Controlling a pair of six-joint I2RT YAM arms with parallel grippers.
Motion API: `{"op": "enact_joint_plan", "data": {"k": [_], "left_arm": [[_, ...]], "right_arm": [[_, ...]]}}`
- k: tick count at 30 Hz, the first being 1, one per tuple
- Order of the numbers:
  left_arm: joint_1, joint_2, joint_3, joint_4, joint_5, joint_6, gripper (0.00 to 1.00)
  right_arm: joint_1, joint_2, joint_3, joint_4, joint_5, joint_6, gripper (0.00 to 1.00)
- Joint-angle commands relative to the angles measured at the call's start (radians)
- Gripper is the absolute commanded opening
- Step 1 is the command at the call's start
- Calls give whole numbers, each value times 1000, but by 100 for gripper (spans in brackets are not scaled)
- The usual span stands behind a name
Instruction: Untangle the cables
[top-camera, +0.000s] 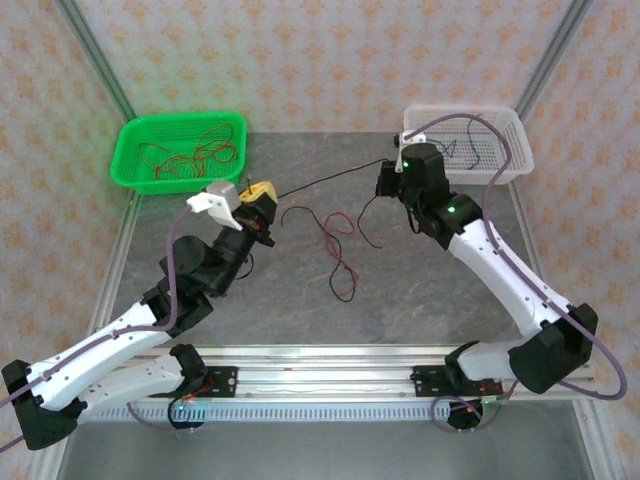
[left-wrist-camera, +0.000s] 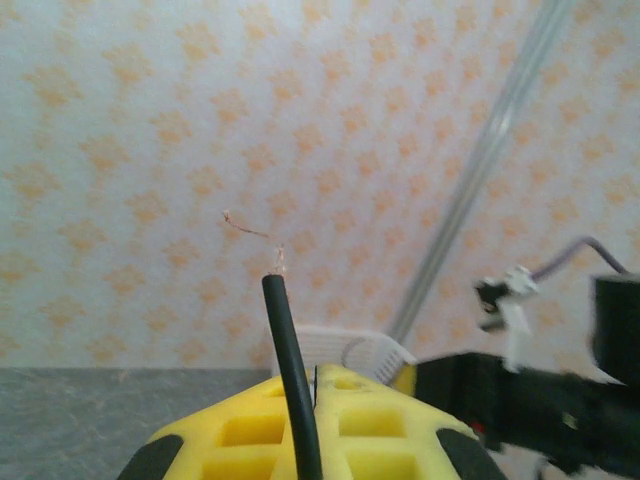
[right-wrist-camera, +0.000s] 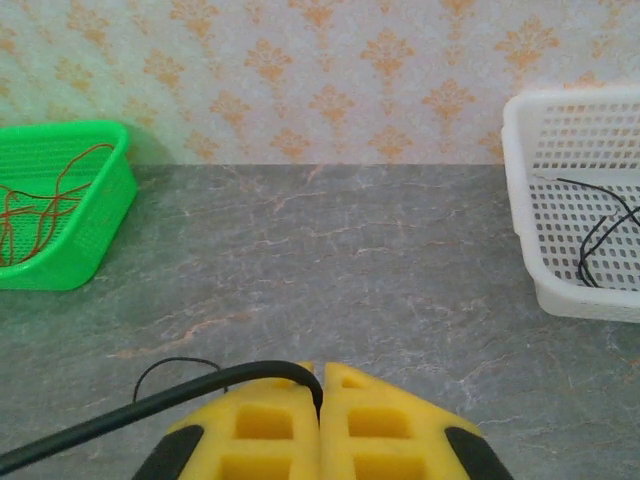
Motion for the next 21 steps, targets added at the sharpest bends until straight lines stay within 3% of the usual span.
{"op": "enact_joint_plan", "data": {"k": [1,5,10,12,21], "left_arm": [[-7,-43,-34,185,-182,57,0],[-6,-14,-20,207,-197,88,2],[-6,24,-6,200,-162,73,45],[-6,25,-14,202,-158,61,57],[-5,-15,-43,97,-184,10,63]], "right_arm": [[-18,-56,-29,-14,56,36,0],[-18,-77,-54,0,17,54,0],[-24,-65,-15,16,10,53,0],[-32,-53,20,16,16,45,0],[-164,74,250,-17,59,-50,0]]}}
